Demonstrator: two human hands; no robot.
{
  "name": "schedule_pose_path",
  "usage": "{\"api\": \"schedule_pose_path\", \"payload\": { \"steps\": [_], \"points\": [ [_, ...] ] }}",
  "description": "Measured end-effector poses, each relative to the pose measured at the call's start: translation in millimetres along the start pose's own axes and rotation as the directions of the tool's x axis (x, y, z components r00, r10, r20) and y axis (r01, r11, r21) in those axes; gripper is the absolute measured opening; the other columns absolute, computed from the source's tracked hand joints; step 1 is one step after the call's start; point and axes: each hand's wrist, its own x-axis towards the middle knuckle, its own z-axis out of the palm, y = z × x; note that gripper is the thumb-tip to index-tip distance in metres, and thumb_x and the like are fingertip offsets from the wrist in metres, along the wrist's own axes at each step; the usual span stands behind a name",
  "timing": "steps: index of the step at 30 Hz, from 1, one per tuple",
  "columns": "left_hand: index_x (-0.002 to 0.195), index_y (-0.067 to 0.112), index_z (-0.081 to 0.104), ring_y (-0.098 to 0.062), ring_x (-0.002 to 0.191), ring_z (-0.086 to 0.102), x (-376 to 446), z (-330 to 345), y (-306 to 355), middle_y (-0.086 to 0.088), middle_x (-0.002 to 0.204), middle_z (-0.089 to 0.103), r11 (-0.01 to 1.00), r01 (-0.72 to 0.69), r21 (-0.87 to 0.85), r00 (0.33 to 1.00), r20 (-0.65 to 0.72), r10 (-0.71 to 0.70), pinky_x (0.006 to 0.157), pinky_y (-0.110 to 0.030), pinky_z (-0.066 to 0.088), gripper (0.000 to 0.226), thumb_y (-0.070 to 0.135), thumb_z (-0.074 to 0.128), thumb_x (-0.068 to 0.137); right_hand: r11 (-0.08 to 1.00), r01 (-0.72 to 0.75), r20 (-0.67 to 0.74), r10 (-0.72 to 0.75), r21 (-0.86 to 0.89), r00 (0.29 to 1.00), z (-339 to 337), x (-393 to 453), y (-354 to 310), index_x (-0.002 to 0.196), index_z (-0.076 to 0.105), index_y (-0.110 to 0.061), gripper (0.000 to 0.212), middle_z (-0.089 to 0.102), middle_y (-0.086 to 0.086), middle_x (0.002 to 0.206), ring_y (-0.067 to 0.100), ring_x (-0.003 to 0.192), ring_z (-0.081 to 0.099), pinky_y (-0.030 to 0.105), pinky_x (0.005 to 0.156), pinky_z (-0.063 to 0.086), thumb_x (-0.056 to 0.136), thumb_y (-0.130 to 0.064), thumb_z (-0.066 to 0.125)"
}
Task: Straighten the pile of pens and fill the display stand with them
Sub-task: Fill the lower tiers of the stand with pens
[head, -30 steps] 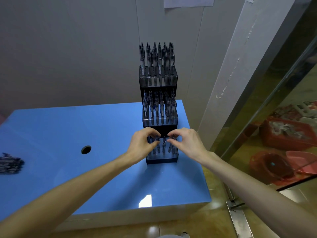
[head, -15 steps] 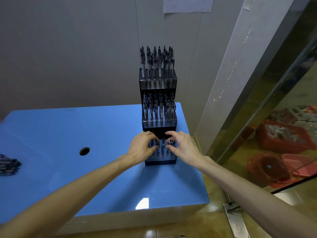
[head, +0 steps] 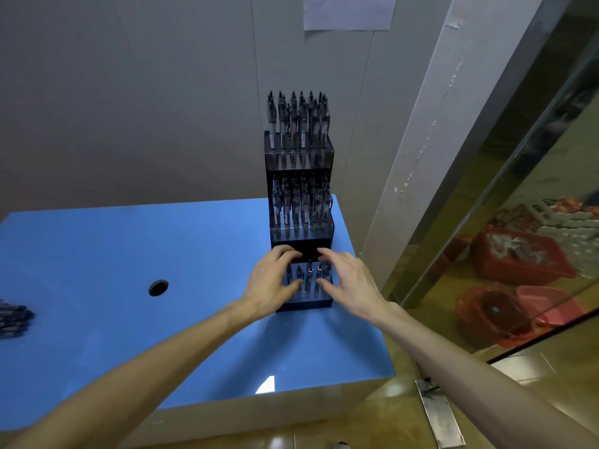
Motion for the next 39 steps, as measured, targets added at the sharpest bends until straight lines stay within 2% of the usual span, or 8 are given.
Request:
{"api": "schedule_pose_path", "payload": {
  "steps": [4, 8, 11, 15, 20, 24, 32, 39],
  "points": [
    [0.138, 0.021, 0.054, -0.016, 0.123, 0.052, -12.1, -15.6, -8.4, 0.007, 0.142, 0.049, 0.998, -0.048, 0.037, 0.999, -0.007, 0.048, 0.1, -0.035, 0.048, 0.051, 0.034, 0.069, 0.091, 0.999, 0.037, -0.123, -0.038, -0.012, 0.992, -4.5, -5.6, -9.0, 0.143, 0.052, -0.013, 0.051, 0.062, 0.0, 0.134, 0.019, 0.128, 0.052, 0.04, 0.106, 0.044, 0.095, -0.022, 0.066],
    [0.137, 0.02, 0.055, -0.02, 0.126, 0.051, -35.5, -36.2, -22.6, 0.004, 0.143, 0.049, 0.994, 0.012, 0.107, 0.999, -0.051, -0.007, 0.102, -0.037, 0.045, 0.047, 0.034, 0.067, 0.093, 0.981, 0.19, -0.162, -0.194, -0.046, 0.967, -3.1, 1.5, -34.1, 0.137, 0.056, -0.011, 0.047, 0.059, 0.001, 0.134, 0.022, 0.131, 0.049, 0.039, 0.107, 0.043, 0.092, -0.016, 0.067],
    [0.136, 0.018, 0.055, -0.022, 0.129, 0.049, -59.2, -57.7, -34.5, 0.0, 0.145, 0.049, 0.976, 0.086, 0.199, 0.992, -0.106, -0.066, 0.104, -0.038, 0.043, 0.047, 0.033, 0.067, 0.094, 0.945, 0.32, -0.133, -0.327, -0.069, 0.936, 7.5, 11.6, -61.1, 0.136, 0.057, -0.01, 0.048, 0.059, 0.001, 0.134, 0.022, 0.136, 0.045, 0.036, 0.108, 0.038, 0.09, -0.016, 0.068],
    [0.132, 0.016, 0.058, -0.024, 0.124, 0.055, -109.3, -92.9, -51.8, 0.0, 0.14, 0.054, 0.93, 0.274, 0.245, 0.944, -0.253, -0.211, 0.1, -0.043, 0.047, 0.043, 0.028, 0.068, 0.092, 0.893, 0.444, -0.006, -0.446, -0.066, 0.895, 35.8, 24.8, -99.3, 0.14, 0.053, -0.006, 0.055, 0.057, 0.006, 0.139, 0.031, 0.142, 0.042, 0.046, 0.108, 0.042, 0.088, -0.022, 0.067],
    [0.139, 0.01, 0.053, -0.032, 0.129, 0.053, -194.4, -142.3, -85.3, -0.008, 0.146, 0.05, 0.768, 0.548, 0.331, 0.83, -0.326, -0.452, 0.103, -0.046, 0.046, 0.049, 0.032, 0.064, 0.097, 0.845, 0.534, 0.218, -0.516, -0.033, 0.829, 76.8, 32.3, -163.6, 0.156, 0.03, -0.006, 0.068, 0.034, 0.008, 0.16, 0.028, 0.156, 0.015, 0.043, 0.121, 0.023, 0.101, -0.036, 0.055],
    [0.158, 0.009, 0.032, -0.038, 0.149, 0.032, -257.7, -175.0, -112.7, -0.019, 0.167, 0.022, 0.56, 0.711, 0.425, 0.696, -0.31, -0.648, 0.119, -0.047, 0.029, 0.071, 0.047, 0.053, 0.102, 0.798, 0.602, 0.32, -0.561, -0.038, 0.764, 109.5, 39.0, -212.6, 0.158, 0.023, -0.009, 0.072, 0.026, 0.008, 0.164, 0.028, 0.157, 0.005, 0.041, 0.123, 0.016, 0.103, -0.046, 0.048],
    [0.165, 0.02, 0.008, -0.03, 0.158, 0.007, -367.4, -232.2, -152.1, -0.011, 0.172, -0.002, 0.31, 0.724, 0.617, 0.581, -0.301, -0.756, 0.127, -0.049, 0.009, 0.078, 0.065, 0.022, 0.103, 0.71, 0.669, 0.463, -0.528, -0.219, 0.712, 170.1, 62.0, -307.8, 0.163, 0.004, -0.013, 0.078, 0.002, 0.013, 0.17, 0.035, 0.156, -0.009, 0.052, 0.126, 0.001, 0.104, -0.062, 0.023],
    [0.165, 0.022, 0.005, -0.029, 0.158, 0.001, -417.2, -307.3, -240.2, -0.01, 0.172, -0.006, 0.25, 0.726, 0.64, 0.535, -0.299, -0.79, 0.126, -0.051, 0.004, 0.08, 0.069, 0.015, 0.101, 0.634, 0.662, 0.508, -0.448, -0.399, 0.736, 229.7, 99.4, -404.5, 0.163, -0.004, -0.017, 0.084, -0.008, 0.015, 0.169, 0.039, 0.155, -0.013, 0.062, 0.123, -0.004, 0.1, -0.07, 0.012]
  ]
}}
